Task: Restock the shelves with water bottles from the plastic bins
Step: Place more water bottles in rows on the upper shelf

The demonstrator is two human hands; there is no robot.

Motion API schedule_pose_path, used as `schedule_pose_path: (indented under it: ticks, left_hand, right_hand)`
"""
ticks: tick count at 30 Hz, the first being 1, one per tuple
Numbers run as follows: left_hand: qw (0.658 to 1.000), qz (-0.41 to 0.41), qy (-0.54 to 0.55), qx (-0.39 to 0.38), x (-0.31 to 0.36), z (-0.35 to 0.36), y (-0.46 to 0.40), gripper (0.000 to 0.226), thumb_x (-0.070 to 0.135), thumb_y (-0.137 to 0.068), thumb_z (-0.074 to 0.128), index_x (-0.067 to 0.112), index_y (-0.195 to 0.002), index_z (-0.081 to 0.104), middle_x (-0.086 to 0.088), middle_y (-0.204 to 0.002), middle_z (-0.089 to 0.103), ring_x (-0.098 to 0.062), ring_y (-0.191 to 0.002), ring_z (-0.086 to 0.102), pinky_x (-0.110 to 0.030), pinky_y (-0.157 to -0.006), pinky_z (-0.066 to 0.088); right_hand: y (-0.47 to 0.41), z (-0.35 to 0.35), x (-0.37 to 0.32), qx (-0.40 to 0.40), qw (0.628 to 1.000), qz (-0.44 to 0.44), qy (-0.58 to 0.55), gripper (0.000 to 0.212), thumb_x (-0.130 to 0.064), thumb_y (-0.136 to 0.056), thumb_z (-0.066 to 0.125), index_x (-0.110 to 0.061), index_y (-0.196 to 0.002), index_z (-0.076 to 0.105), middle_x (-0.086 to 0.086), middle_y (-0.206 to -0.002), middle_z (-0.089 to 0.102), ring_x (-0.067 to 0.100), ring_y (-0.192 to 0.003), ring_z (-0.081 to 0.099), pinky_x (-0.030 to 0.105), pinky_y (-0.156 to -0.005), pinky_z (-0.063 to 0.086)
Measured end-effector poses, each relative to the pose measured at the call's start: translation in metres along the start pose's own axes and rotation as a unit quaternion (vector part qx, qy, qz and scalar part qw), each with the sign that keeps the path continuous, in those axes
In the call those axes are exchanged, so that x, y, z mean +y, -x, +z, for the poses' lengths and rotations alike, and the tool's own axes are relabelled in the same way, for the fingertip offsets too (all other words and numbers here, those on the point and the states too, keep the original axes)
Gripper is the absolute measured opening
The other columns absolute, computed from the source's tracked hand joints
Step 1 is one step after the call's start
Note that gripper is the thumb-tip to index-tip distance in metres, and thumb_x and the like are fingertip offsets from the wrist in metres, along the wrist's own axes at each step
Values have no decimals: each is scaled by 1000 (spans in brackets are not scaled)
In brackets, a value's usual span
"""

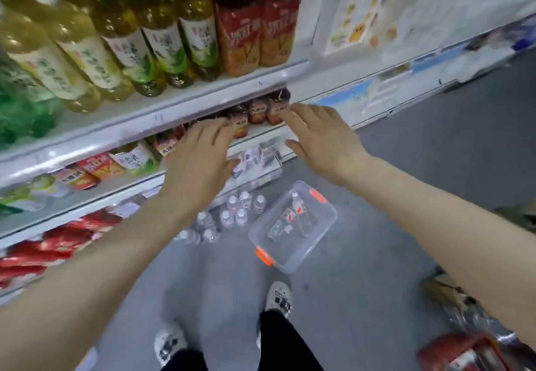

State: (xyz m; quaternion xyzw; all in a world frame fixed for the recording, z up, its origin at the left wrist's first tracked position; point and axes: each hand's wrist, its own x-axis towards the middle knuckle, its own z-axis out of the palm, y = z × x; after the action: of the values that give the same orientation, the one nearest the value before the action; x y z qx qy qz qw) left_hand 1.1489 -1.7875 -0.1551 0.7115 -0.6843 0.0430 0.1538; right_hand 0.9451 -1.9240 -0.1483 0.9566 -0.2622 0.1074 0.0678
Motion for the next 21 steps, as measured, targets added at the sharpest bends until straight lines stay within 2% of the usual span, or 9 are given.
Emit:
schedule_pose_path:
  ticks: [3,6,9,12,15,19,21]
  left_hand:
    - [998,0,29,-62,22,80,-5,60,23,-75,79,9,-129,55,-12,-128,56,-35,-117,51,-43,-97,44]
    - [991,2,63,-119,36,163,-1,62,18,-68,84,8,-123,59,-12,-123,59,-35,-113,56,-42,-91,50]
    - [984,13,80,-162,41,255,13,66,15,-58,90,6,-117,62,-14,-116,63,-35,-106,61,-41,-80,56]
    - [969,1,108,-220,38,359,35,73,10,-59,87,13,-121,49,-15,-117,61,-38,-105,61,-48,-78,57]
    - [954,-27,110,-276,31,458,60,80,14,-59,87,19,-125,43,-11,-121,58,-35,-108,59,-45,-82,56]
    - [942,-31,90,-323,18,564,90,69,12,-68,81,12,-130,50,-12,-135,48,-35,-124,47,-46,-95,50]
    - [945,-32,74,-318,15,606,102,71,10,-64,82,13,-129,52,-14,-137,47,-38,-125,46,-46,-99,46]
  right_hand:
    - [39,73,23,-39,998,33,-43,47,-23,-88,54,-5,-132,51,18,-126,57,39,-100,59,46,-85,49]
    - [77,153,32,-62,990,87,-94,52,-19,-80,70,-6,-127,52,17,-121,61,37,-96,62,43,-80,51]
    - [116,239,31,-105,974,146,-136,48,-20,-79,66,-7,-125,58,14,-112,63,37,-94,63,42,-75,52]
    - [157,328,29,-150,949,221,-168,51,-14,-76,72,-7,-124,59,14,-113,64,37,-91,63,41,-72,53]
    - [194,417,27,-207,921,274,-187,57,-10,-71,80,-6,-124,58,14,-108,63,37,-81,63,38,-61,51]
    - [222,533,36,-276,889,310,-194,55,-17,-89,64,-10,-140,45,15,-123,54,39,-102,56,45,-79,47]
    - [223,586,48,-286,885,321,-180,55,-20,-93,58,-11,-144,39,17,-128,50,39,-110,51,47,-87,42]
